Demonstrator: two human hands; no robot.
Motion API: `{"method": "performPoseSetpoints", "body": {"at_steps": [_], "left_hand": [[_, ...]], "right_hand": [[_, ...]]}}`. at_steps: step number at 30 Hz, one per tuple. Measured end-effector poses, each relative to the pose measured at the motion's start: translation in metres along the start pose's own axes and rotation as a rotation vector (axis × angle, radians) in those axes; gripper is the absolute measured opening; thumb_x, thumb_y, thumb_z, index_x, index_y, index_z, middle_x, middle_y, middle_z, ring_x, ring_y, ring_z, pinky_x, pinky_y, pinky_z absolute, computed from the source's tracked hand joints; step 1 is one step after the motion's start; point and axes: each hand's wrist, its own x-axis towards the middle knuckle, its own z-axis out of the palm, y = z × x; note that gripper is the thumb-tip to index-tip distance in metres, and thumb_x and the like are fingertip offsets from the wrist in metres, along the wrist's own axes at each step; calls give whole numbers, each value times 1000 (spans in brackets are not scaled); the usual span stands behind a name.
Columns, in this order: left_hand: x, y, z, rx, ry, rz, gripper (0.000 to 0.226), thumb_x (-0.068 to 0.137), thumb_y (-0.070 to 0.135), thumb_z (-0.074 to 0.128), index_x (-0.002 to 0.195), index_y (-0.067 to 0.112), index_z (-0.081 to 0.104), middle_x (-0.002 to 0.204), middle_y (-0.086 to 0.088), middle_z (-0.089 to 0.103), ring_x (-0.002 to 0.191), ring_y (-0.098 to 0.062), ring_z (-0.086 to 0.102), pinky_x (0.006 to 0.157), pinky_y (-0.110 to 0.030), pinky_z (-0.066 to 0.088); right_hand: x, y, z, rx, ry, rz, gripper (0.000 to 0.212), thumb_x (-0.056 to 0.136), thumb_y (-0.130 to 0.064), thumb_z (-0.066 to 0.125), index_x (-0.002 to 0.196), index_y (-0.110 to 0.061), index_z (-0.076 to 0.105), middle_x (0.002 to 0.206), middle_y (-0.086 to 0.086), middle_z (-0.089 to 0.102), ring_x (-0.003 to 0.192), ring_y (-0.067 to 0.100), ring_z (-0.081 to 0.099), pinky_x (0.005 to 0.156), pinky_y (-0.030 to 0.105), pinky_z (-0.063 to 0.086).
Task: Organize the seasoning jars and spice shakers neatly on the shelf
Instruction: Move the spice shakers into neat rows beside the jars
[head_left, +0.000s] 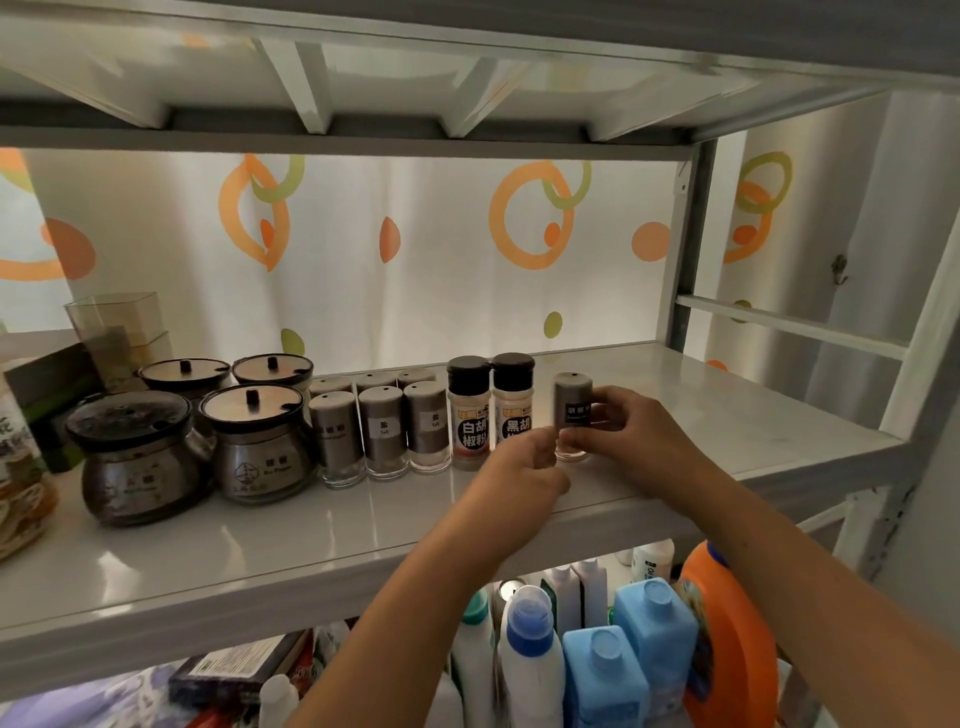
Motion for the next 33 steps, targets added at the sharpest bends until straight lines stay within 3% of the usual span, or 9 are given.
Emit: {"method": "performPoseSetpoints", "body": {"at_steps": [4, 8, 14, 19, 23, 26, 30, 33], "left_hand": [[-2, 5, -4, -45, -22, -64, 40, 90, -9, 46, 118, 19, 55, 82, 20, 58, 76, 4, 52, 72, -10, 41], [-5, 6, -3, -37, -5, -79, 47, 90, -10, 46, 131, 12, 51, 84, 20, 57, 76, 4, 50, 72, -12, 40], [-4, 6, -3, -38, 23, -94, 44, 89, -13, 44, 126, 8, 53, 79, 14, 55, 72, 1, 47, 75, -19, 38], [-4, 4, -2, -28, 34, -103, 50, 91, -10, 46, 137, 11, 48, 85, 18, 56, 75, 3, 51, 84, -23, 46], [-3, 5, -2, -72, 43, -121, 44, 90, -11, 45, 124, 16, 53, 81, 14, 56, 73, 1, 48, 79, -22, 41], [-3, 5, -3, -90, 38, -128, 44, 88, -12, 45, 120, 17, 56, 83, 9, 56, 77, -4, 48, 84, -28, 40], [-3, 4, -3, -76, 48, -124, 51, 89, -11, 45, 135, 9, 49, 87, 10, 58, 81, -5, 51, 85, -27, 42], [-3, 5, -3, -76, 30, -106, 53, 88, -14, 43, 135, 8, 49, 88, 11, 60, 83, -7, 52, 82, -26, 41]], "right_hand": [[0, -1, -1, 5, -30, 17, 57, 82, -15, 74, 134, -14, 50, 127, 7, 62, 105, 17, 56, 91, 27, 43], [-1, 0, 0, -11, -28, 8, 58, 79, -19, 77, 132, -14, 53, 124, 6, 65, 107, 20, 62, 94, 29, 46], [0, 0, 1, -14, -45, 7, 56, 77, -21, 78, 129, -13, 56, 119, 6, 68, 105, 20, 65, 95, 32, 48], [2, 0, 5, -72, -27, 9, 56, 78, -25, 78, 127, -13, 55, 121, 7, 67, 105, 23, 64, 94, 33, 48], [2, 1, 6, -87, -16, 12, 55, 78, -26, 78, 126, -14, 55, 121, 7, 67, 104, 23, 65, 96, 36, 49], [3, -1, 8, -97, -10, 10, 55, 78, -26, 78, 126, -14, 55, 121, 8, 67, 103, 23, 65, 95, 35, 50], [2, -1, 9, -94, -5, 7, 57, 79, -25, 77, 129, -15, 54, 123, 8, 66, 106, 24, 65, 96, 37, 50], [1, -1, 5, -55, 20, 9, 56, 78, -27, 78, 128, -15, 55, 118, 7, 67, 100, 23, 66, 91, 36, 53]]}}
